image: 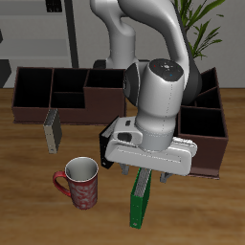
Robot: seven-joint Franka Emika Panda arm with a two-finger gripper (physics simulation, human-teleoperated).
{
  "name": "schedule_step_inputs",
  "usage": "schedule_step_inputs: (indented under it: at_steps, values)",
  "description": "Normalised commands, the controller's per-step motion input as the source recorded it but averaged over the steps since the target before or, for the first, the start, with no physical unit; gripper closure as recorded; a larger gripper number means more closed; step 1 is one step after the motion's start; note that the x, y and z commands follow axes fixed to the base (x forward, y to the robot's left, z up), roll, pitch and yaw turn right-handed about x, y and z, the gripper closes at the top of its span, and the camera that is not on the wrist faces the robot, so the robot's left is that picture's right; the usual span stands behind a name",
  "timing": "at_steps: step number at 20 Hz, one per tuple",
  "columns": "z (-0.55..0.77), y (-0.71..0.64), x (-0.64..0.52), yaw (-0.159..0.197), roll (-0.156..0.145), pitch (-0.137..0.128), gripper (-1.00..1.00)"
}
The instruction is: Place the green book into the back desk caddy's back compartment
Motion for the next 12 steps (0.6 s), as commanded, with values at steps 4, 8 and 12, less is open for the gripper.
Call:
schedule_step_inputs:
  at_steps: [4,8,12]
  values:
    - [-0.20,-0.01,0.06,0.006,0.006,0.031,-1.00]
    - [-0.28,0.00,0.04,0.003,0.002,0.035,-1.00]
    - [-0.27,0.03,0.03,-0.009,0.001,0.043,-1.00]
